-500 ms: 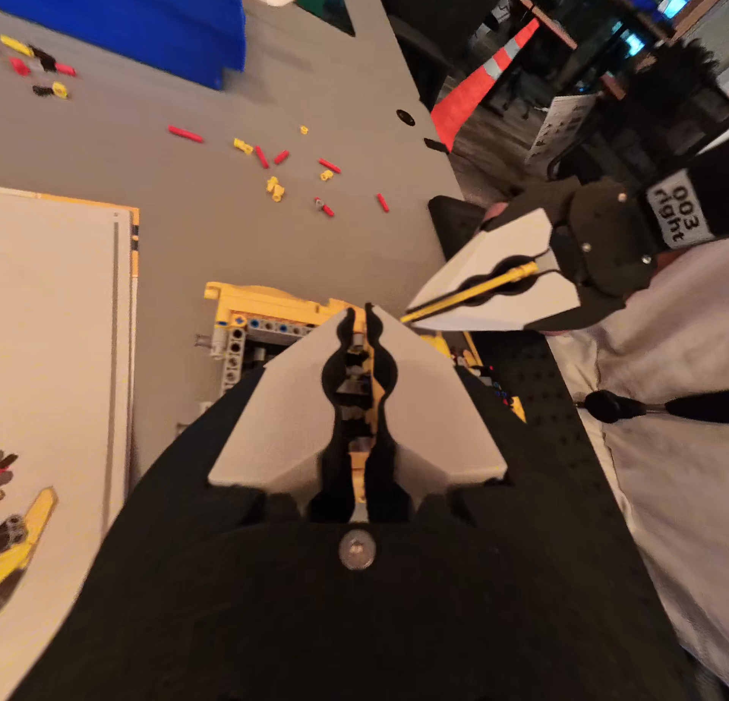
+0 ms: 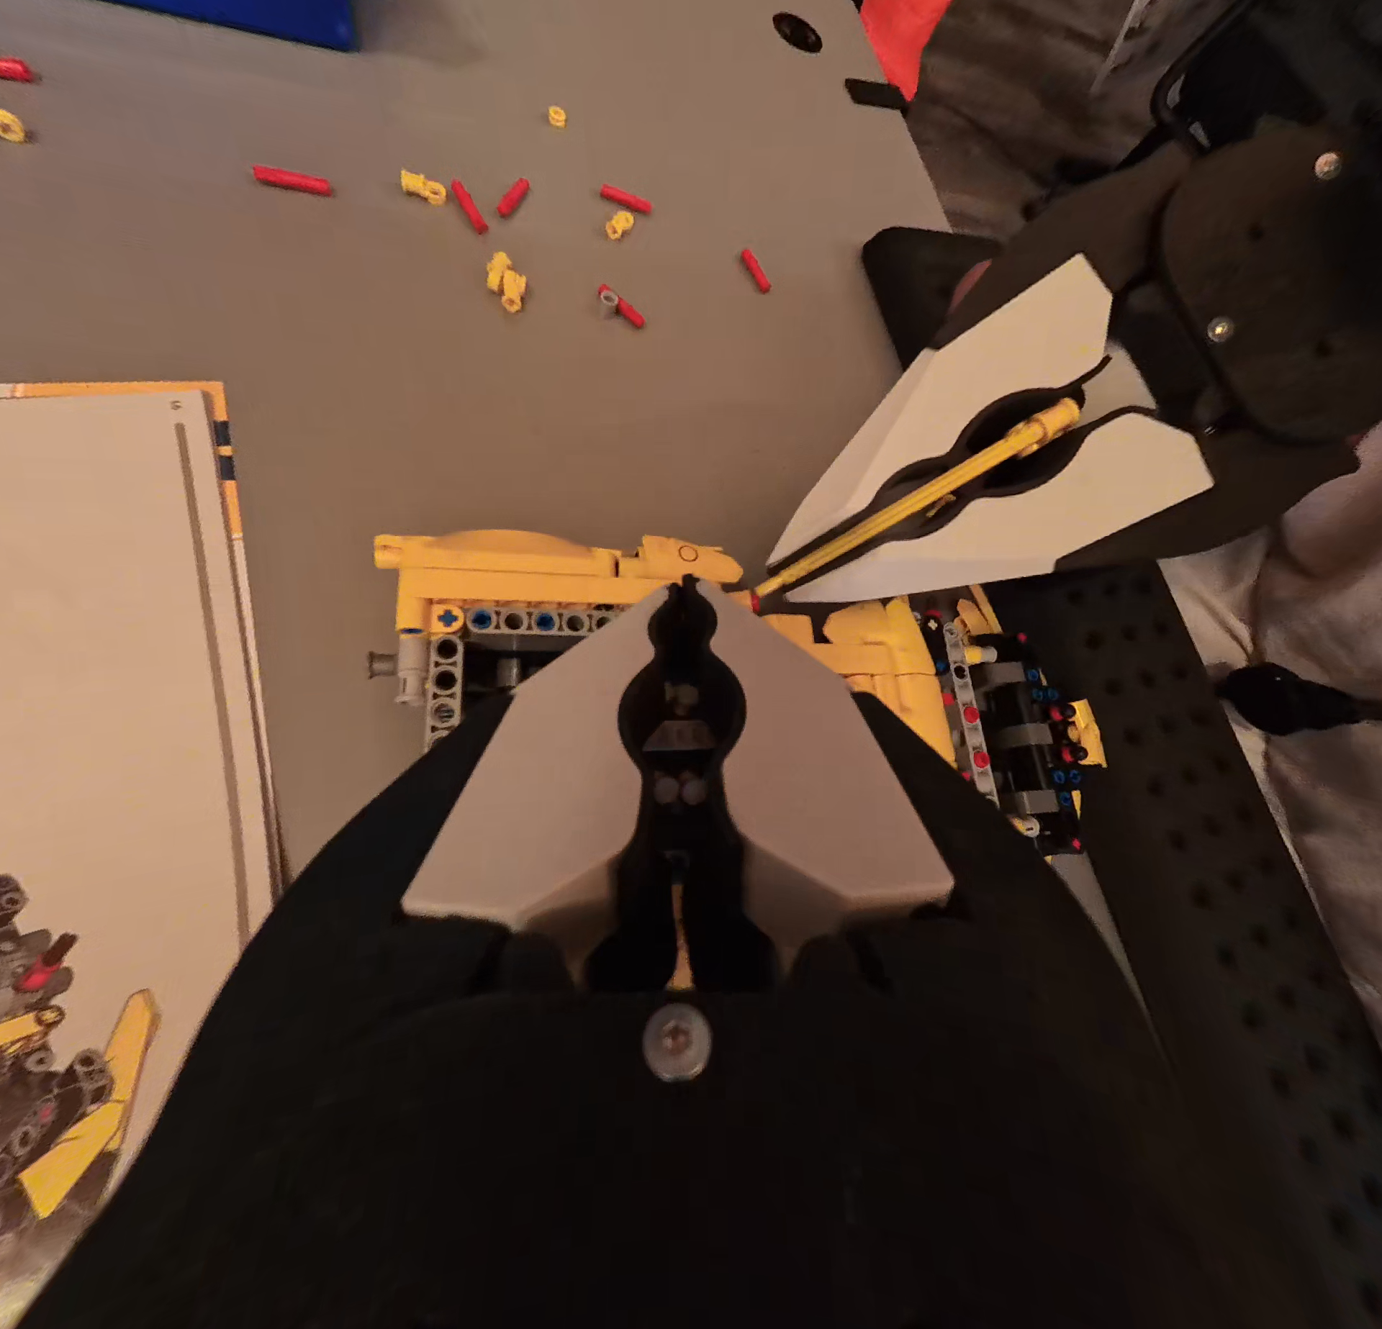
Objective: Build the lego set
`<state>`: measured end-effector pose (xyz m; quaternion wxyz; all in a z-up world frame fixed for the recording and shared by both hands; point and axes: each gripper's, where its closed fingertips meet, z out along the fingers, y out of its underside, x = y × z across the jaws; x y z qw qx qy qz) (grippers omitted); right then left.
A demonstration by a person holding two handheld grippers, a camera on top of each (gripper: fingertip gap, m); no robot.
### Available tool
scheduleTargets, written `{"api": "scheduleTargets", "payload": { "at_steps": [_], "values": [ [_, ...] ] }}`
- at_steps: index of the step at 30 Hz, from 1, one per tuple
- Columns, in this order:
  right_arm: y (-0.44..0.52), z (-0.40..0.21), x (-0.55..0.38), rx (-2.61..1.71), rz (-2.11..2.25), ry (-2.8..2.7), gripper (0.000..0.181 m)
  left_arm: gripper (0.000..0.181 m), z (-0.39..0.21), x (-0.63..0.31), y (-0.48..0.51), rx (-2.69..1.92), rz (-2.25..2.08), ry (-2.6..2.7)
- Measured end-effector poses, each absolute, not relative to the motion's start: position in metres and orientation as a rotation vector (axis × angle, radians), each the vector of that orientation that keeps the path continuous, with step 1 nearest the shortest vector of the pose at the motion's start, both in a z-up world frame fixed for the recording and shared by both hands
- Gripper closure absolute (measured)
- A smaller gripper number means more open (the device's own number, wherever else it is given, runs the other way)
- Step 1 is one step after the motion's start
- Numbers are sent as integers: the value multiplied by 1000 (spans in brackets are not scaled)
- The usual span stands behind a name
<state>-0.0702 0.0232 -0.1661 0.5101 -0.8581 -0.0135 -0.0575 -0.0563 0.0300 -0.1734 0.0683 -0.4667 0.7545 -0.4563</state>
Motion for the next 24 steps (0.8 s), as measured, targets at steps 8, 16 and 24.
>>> {"api": "scheduleTargets", "payload": {
  "at_steps": [8, 16, 24],
  "values": [
    [26, -163, -72, -2060, -132, -39, 178, 181, -172, -57, 31, -1429, -1426, 2236],
    [25, -162, -73, -2080, -143, -40, 178, 181, -170, -59, 30, -1409, -1486, 2254],
    [25, -165, -74, -2089, -140, -34, 178, 181, -176, -65, 27, -1532, -1502, 2474]
  ]
}}
